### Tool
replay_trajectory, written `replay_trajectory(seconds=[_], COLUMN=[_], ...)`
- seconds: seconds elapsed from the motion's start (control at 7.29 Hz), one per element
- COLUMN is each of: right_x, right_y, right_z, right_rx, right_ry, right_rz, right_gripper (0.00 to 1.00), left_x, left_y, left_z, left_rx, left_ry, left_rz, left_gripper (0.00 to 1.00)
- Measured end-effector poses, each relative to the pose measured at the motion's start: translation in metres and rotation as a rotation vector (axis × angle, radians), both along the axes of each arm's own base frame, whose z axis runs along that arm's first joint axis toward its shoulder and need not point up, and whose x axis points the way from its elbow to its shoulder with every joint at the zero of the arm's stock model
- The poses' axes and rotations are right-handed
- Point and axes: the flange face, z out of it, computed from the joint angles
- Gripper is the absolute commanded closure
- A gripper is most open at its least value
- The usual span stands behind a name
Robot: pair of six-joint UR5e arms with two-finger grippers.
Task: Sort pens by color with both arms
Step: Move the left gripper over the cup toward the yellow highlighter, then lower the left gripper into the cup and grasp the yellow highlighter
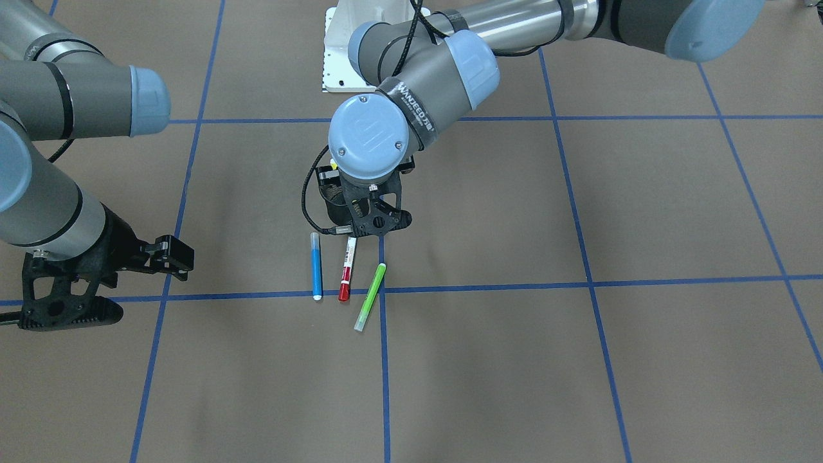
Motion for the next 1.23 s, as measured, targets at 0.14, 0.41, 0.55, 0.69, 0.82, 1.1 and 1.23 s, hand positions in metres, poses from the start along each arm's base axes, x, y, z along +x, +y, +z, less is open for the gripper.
replay_trajectory(seconds=[0.14,0.41,0.55,0.69,0.82,1.1,1.23], right_x=[-0.002,-0.005,-0.006,-0.007,-0.008,-0.009,-0.009], right_y=[0.000,0.001,0.002,0.002,0.002,0.002,0.002], right_z=[0.001,0.002,0.002,0.002,0.002,0.001,0.001], right_rx=[-0.001,0.001,0.003,0.004,0.004,0.004,0.004], right_ry=[0.001,-0.001,-0.001,-0.001,0.000,0.000,0.000], right_rz=[-0.002,-0.004,-0.005,-0.005,-0.006,-0.006,-0.006], right_gripper=[0.03,0.03,0.03,0.02,0.02,0.02,0.02], left_x=[0.011,0.030,0.038,0.043,0.047,0.052,0.057], left_y=[0.011,0.020,0.020,0.020,0.021,0.028,0.034], left_z=[-0.001,0.003,0.007,0.010,0.011,0.010,0.010], left_rx=[-0.020,-0.040,-0.044,-0.046,-0.047,-0.052,-0.054], left_ry=[-0.006,-0.005,0.001,0.006,0.008,0.011,0.011], left_rz=[0.002,-0.001,-0.009,-0.012,-0.011,-0.002,0.007], left_gripper=[0.18,0.21,0.21,0.23,0.23,0.24,0.24])
